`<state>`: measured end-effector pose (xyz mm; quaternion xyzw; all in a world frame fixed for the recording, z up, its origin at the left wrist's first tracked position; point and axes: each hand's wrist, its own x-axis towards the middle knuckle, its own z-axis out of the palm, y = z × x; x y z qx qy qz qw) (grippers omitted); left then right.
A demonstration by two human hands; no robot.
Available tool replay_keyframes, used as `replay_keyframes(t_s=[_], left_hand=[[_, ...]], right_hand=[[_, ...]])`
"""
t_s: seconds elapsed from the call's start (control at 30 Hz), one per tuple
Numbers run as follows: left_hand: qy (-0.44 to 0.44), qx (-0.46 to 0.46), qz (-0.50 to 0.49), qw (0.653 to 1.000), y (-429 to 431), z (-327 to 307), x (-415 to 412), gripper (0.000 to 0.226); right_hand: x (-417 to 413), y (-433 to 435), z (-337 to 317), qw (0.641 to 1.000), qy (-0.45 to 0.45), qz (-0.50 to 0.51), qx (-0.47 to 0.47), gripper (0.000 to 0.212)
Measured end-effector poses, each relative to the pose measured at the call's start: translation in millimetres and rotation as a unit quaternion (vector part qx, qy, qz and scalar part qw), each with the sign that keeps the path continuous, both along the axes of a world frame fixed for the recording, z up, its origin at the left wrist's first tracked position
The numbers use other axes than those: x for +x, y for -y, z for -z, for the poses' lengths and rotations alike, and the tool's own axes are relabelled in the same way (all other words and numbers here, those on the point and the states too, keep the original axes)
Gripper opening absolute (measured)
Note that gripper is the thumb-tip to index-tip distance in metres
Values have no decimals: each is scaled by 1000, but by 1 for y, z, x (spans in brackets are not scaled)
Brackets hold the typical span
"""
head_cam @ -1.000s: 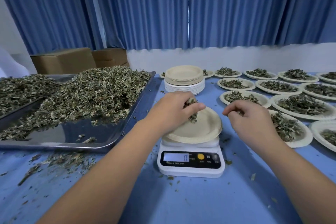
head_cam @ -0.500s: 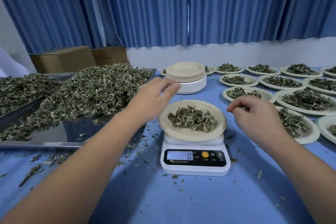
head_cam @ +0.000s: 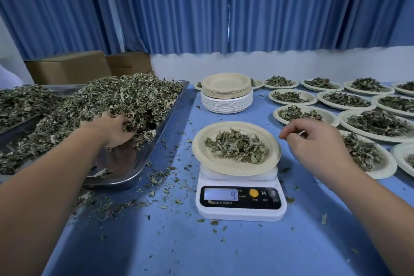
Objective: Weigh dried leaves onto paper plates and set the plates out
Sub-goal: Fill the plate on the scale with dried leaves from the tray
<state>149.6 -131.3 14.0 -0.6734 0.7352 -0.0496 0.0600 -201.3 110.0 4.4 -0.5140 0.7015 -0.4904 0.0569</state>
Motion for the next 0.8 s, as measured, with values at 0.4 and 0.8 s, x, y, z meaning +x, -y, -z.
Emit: replay_keyframes(t_s=[0.4, 0.8], left_hand=[[-150, 26, 119, 981, 0, -6, -10, 40], [-166, 71, 121, 976, 1, -15, -26, 87]], right_hand=[[1, 2, 2, 1000, 11, -11, 8, 32], [2, 3, 0, 1000, 12, -12, 16, 32]])
